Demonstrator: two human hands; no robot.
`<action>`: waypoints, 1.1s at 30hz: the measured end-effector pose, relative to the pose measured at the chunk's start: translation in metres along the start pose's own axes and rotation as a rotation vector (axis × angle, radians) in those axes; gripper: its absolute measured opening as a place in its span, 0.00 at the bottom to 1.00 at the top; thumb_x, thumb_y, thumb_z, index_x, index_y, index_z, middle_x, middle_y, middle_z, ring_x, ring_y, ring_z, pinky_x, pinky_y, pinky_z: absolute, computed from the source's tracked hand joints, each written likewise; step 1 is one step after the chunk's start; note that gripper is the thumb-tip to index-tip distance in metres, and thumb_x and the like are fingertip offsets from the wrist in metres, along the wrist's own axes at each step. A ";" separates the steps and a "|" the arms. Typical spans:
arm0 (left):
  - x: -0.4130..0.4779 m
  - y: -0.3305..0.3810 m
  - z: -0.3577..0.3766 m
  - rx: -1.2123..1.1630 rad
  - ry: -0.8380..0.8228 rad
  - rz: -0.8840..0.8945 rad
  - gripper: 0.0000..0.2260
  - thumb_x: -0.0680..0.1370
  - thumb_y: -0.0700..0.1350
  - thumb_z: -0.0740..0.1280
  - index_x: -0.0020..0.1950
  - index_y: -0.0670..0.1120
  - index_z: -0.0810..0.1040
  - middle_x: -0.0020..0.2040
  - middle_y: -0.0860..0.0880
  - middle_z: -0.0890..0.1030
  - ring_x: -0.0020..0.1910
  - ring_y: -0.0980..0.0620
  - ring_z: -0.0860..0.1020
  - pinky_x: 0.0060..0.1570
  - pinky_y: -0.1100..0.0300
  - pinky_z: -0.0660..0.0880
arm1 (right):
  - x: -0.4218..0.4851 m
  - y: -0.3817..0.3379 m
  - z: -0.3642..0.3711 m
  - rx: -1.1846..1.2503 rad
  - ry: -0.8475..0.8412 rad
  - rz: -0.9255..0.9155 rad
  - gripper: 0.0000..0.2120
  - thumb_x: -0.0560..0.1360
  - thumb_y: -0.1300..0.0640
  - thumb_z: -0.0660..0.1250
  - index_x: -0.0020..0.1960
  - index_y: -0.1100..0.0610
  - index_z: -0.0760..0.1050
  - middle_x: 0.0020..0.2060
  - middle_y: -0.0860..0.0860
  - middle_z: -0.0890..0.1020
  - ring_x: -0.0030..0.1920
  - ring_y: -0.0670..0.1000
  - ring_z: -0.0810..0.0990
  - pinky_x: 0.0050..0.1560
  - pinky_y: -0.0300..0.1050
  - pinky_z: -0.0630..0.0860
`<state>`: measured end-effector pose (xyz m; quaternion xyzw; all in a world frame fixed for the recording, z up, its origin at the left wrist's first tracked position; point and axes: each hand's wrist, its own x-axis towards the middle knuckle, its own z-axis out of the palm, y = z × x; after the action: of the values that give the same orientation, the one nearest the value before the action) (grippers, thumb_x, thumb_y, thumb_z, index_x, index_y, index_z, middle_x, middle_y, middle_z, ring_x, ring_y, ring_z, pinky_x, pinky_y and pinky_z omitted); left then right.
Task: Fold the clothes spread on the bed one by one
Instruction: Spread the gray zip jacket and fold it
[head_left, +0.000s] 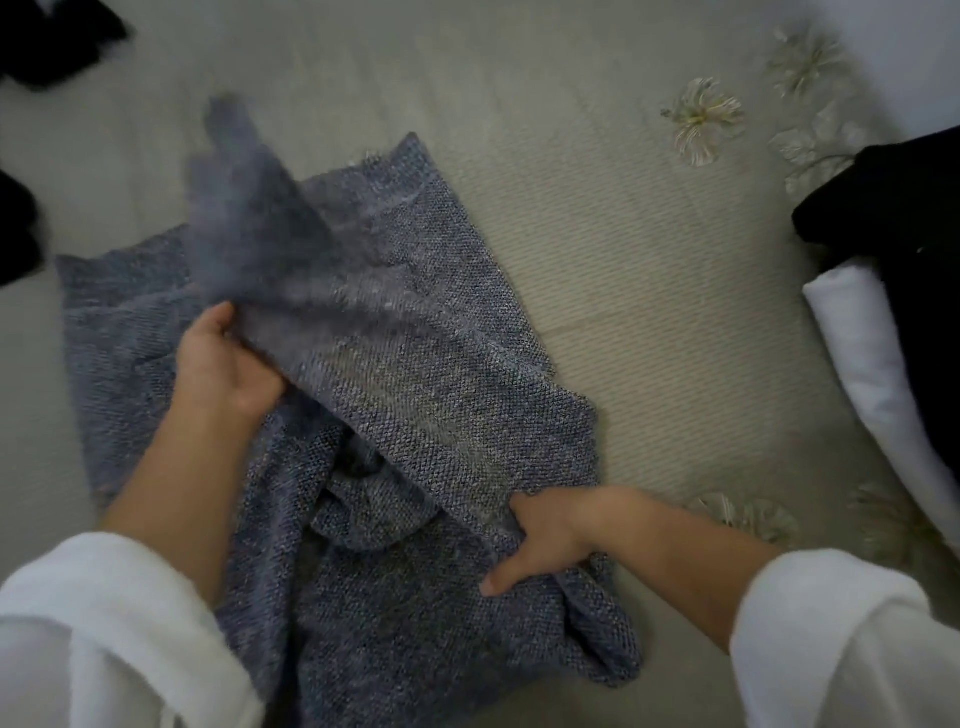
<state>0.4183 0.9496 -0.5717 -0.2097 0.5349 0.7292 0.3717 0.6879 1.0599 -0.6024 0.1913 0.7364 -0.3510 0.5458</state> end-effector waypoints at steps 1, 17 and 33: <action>0.002 -0.004 -0.012 0.063 0.053 -0.039 0.14 0.81 0.51 0.57 0.62 0.49 0.75 0.59 0.48 0.80 0.57 0.49 0.78 0.57 0.51 0.74 | -0.001 -0.003 0.001 -0.046 0.025 -0.012 0.51 0.64 0.28 0.68 0.76 0.55 0.55 0.71 0.52 0.67 0.69 0.56 0.67 0.72 0.49 0.62; -0.035 -0.033 -0.081 0.912 0.310 0.239 0.32 0.79 0.44 0.64 0.78 0.52 0.50 0.71 0.47 0.69 0.52 0.51 0.76 0.48 0.58 0.72 | -0.030 -0.009 0.041 -0.071 0.325 -0.237 0.26 0.67 0.33 0.70 0.50 0.47 0.61 0.37 0.40 0.65 0.38 0.43 0.67 0.33 0.39 0.61; -0.214 -0.169 -0.244 2.098 -0.263 0.192 0.53 0.69 0.68 0.64 0.67 0.61 0.19 0.70 0.47 0.20 0.71 0.40 0.26 0.71 0.37 0.43 | -0.020 -0.002 0.164 -0.581 0.713 -0.027 0.52 0.75 0.47 0.65 0.70 0.58 0.21 0.74 0.54 0.30 0.75 0.56 0.31 0.75 0.55 0.39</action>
<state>0.6613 0.6791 -0.6098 0.3398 0.8662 -0.0540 0.3623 0.8030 0.9412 -0.6089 0.1295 0.9486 -0.0495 0.2846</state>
